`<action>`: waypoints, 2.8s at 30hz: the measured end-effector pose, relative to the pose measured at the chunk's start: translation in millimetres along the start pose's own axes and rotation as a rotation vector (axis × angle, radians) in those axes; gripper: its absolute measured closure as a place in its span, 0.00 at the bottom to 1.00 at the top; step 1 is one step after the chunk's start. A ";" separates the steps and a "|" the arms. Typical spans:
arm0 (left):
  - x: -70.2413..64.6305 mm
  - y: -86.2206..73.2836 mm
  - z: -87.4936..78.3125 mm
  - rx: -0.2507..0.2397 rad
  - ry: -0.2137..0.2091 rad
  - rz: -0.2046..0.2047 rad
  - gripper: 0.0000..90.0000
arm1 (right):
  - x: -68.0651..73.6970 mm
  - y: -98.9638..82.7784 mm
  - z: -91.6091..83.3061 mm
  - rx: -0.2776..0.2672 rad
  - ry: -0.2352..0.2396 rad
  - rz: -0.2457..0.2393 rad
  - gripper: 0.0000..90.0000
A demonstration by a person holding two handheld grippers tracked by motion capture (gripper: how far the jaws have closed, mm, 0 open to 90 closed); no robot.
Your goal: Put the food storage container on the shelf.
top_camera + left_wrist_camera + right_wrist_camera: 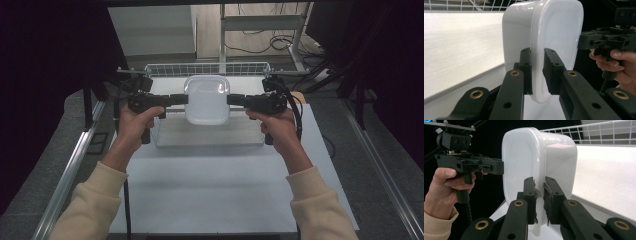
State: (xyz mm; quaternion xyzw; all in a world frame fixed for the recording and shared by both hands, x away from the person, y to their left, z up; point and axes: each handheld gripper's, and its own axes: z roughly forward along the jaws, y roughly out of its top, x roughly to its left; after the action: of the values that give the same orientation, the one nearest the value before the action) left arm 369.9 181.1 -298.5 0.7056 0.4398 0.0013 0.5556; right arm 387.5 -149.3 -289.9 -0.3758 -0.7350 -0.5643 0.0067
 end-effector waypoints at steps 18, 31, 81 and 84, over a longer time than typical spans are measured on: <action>16.8 33.7 10.6 0.002 -0.001 -0.009 0.87 | -13.2 33.8 9.8 0.013 -0.021 0.015 0.90; 39.3 42.2 32.1 0.048 0.022 -0.050 0.87 | -41.4 43.1 29.7 0.069 -0.043 0.084 0.89; 50.5 38.3 28.0 -0.010 0.063 -0.115 0.34 | -38.6 47.9 26.9 0.019 -0.132 0.034 0.36; 41.4 31.6 19.0 0.000 0.079 -0.062 0.33 | -32.3 38.7 19.9 0.037 -0.154 -0.024 0.34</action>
State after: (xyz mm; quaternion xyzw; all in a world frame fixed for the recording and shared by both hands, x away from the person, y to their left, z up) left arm 424.2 192.1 -301.1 0.6910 0.4830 0.0119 0.5377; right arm 440.6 -147.2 -279.2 -0.4090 -0.7482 -0.5201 -0.0497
